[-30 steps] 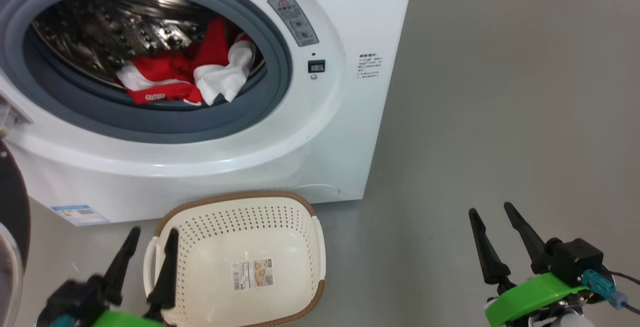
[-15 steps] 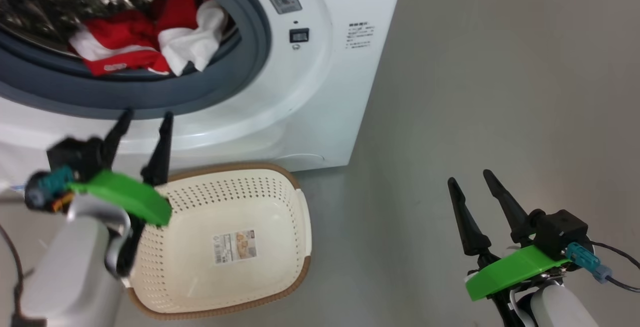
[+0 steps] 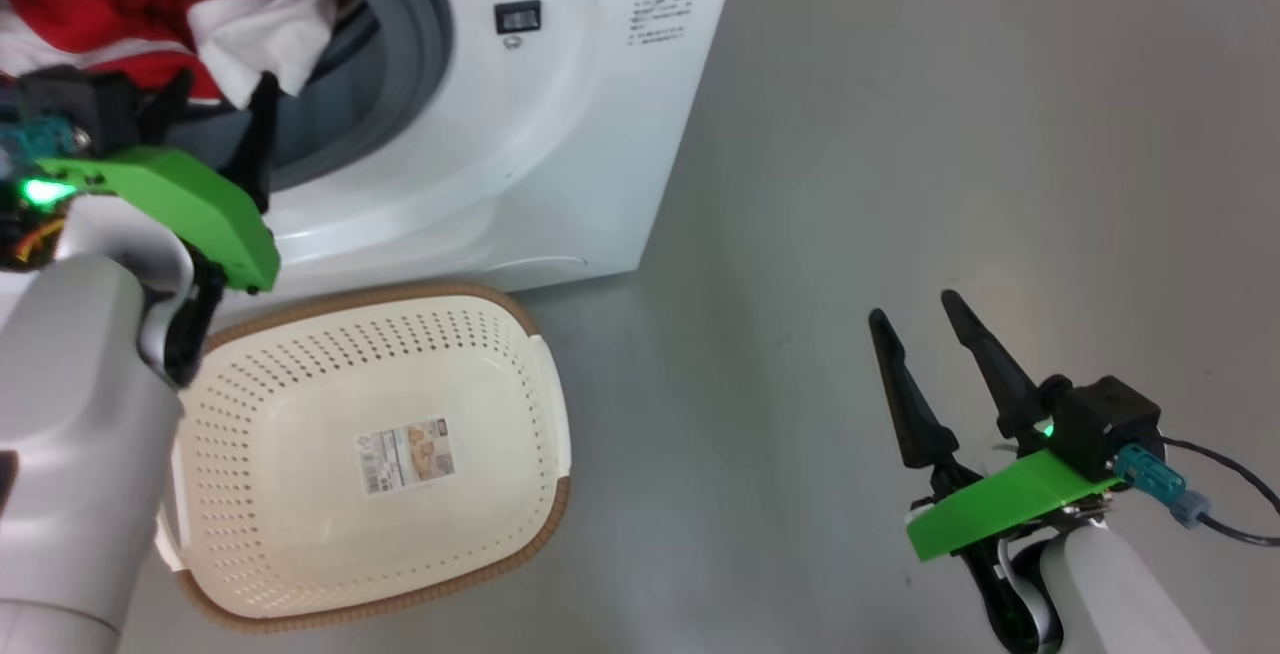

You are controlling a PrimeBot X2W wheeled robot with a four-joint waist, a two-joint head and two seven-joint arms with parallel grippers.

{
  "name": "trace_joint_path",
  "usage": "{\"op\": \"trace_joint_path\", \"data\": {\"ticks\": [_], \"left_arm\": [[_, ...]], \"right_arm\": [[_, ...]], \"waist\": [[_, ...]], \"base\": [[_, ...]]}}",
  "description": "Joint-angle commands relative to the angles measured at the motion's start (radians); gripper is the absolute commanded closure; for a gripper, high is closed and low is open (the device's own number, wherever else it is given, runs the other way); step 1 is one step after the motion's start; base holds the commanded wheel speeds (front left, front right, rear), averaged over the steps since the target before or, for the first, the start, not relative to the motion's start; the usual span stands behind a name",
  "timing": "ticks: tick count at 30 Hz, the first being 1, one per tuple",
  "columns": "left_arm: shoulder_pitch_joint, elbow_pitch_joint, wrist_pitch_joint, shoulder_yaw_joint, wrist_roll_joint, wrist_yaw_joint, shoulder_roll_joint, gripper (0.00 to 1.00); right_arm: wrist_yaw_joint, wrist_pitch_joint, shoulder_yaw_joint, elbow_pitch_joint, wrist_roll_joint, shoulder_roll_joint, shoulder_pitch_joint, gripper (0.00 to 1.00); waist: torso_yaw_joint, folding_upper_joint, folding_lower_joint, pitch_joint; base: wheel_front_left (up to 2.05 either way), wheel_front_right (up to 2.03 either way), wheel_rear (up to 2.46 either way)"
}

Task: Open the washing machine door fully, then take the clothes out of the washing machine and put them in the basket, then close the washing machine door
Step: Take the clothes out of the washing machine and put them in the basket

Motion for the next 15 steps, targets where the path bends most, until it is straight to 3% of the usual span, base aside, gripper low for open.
{"op": "trace_joint_path", "data": {"ticks": [1,15], "left_arm": [[-0.052,0.013,0.004,0.005,-0.009,-0.005,0.060,0.00],[-0.221,0.180,0.019,-0.068,-0.055,-0.005,0.137,0.00]], "right_arm": [[0.005,-0.009,0.037,-0.030,0.010,0.002,-0.026,0.00],[0.005,-0.009,0.086,-0.049,0.062,0.002,-0.074,0.00]], "waist": [[-0.037,-0.0001,0.0000,0.046],[-0.104,-0.0001,0.0000,0.139]], "base": [[0.00,0.00,0.00],[0.00,0.00,0.00]]}}
